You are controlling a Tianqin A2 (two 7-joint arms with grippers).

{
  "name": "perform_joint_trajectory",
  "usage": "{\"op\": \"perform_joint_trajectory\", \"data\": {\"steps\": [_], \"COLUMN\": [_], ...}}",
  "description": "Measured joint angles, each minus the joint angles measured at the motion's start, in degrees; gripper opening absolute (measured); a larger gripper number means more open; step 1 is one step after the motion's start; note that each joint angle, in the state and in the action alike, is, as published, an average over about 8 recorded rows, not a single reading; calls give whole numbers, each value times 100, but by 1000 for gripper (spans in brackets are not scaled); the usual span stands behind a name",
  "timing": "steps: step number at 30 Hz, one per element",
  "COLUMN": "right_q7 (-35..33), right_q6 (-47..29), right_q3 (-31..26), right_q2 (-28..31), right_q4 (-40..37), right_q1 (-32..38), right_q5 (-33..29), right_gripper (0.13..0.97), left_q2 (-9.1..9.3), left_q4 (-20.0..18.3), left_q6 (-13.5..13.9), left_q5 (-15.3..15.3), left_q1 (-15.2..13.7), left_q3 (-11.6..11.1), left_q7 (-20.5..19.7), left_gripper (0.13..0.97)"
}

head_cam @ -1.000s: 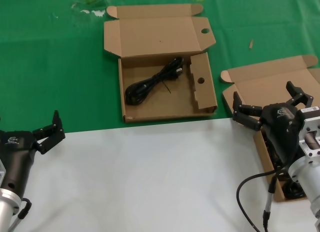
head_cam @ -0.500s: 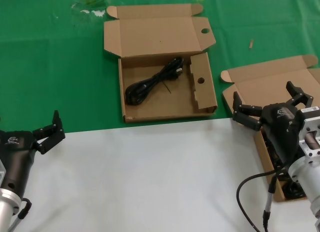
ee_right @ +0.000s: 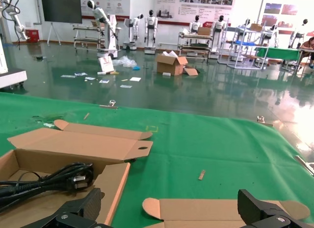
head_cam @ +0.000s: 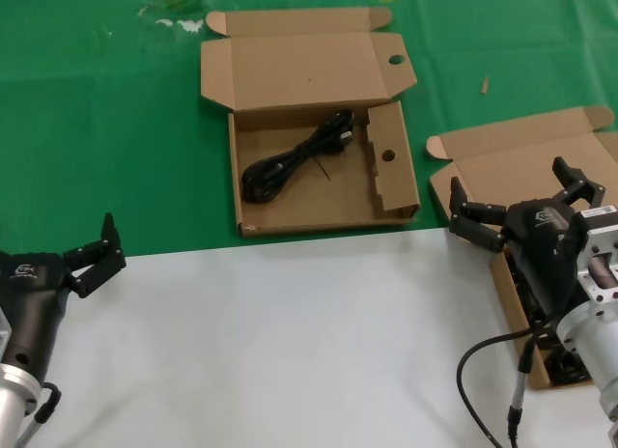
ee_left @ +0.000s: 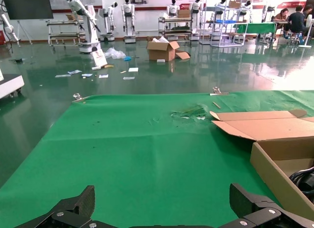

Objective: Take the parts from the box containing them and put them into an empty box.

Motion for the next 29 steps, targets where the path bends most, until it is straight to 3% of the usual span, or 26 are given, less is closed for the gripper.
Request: {"op": "perform_joint_trajectory", "data": {"steps": [29], "right_q7": [0], "right_q6": [0], "right_q3": [0], "right_q2": [0], "right_q4": [0], "right_q1": [0], "right_q5": [0], "right_gripper": [966], "left_q2": [0], "left_q4": [0], "left_q6": [0], "left_q5": [0], "left_q1": [0], "left_q3": [0], "left_q7": [0], "left_gripper": [966]}}
